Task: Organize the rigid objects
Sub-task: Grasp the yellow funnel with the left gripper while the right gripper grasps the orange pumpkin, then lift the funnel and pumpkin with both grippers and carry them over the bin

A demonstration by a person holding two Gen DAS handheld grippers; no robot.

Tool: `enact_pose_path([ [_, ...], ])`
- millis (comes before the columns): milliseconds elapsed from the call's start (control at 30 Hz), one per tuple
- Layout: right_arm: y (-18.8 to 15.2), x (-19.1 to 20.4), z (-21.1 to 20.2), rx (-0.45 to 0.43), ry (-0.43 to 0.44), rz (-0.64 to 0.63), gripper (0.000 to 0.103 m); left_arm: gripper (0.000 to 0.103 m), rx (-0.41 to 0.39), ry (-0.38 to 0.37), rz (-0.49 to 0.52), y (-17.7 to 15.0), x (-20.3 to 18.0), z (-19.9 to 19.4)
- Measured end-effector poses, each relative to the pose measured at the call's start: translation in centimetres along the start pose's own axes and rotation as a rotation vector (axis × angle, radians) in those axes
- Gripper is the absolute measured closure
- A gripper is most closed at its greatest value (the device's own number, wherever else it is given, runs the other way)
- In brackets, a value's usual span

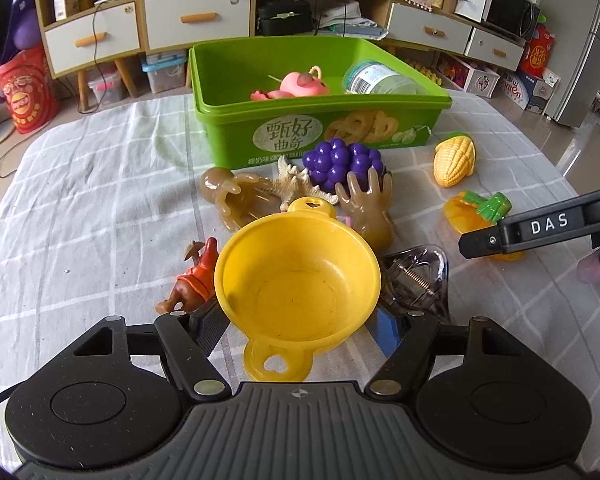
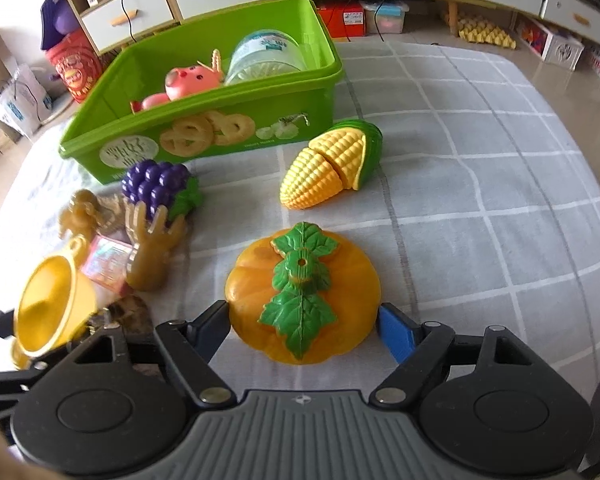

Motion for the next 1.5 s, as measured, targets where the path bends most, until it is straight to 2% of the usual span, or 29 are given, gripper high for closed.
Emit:
enact_pose_path([
  [600,1.2,1.0,-2.3,-0.028,0.176,0.130,0.041,0.028,-0.033,-0.035,-0.071,2.0,0.9,-1.7],
  [633,1.3,1.0,-2.4,-0.030,0.186,0.138,0.050,0.028,-0.037,-0.037,-0.075,2.2,1.0,-1.8],
  [700,1.5,1.1,-2.6,-0.027,0.211,0.157,0.059,0.028,-0.046,-0.041,-0.080,2.5,1.0,-2.1],
  [900,2.1,1.1,-2.7,-0.032,0.224,0.171,0.061,0.028,-0.058,-0.049,-0.089,3.3,0.9,-2.4],
  [1033,2.3,1.2,-2.5,-0.032,0.226,0.165,0.083,0.028,-0.058,-0.051,-0.093,3.5,0.9,-2.4],
  [1100,2.5,1.3,-2.7,-0.038,0.238,0.165,0.087,0.028,-0.059,-0.052,-0.094,3.5,0.9,-2.4],
  [1267,3.2,0.9,-3.2,-0.060,0.255,0.185,0.084,0.028,-0.053,-0.053,-0.104,3.6,0.9,-2.5],
  [1333,3.2,0.2,-3.0,-0.051,0.261,0.228,0.061,0.028,-0.048,-0.053,-0.108,3.6,1.0,-2.5],
  [1400,3.4,-0.4,-2.6,-0.055,0.263,0.271,0.049,0.028,-0.038,-0.054,-0.112,3.6,0.9,-2.4],
  [1500,3.5,-0.8,-1.8,-0.056,0.258,0.299,0.046,0.028,-0.023,-0.053,-0.119,3.6,0.8,-2.2],
])
Point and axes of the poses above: each gripper's, at about its wrist camera, not at the fingertips, and z roughly the way its jaws point, x to its left, y to its top, the point moved 8 cm from there along z, roughly the way its jaws point, and after that the axes turned 12 degrees about y, right-handed, at the moved point
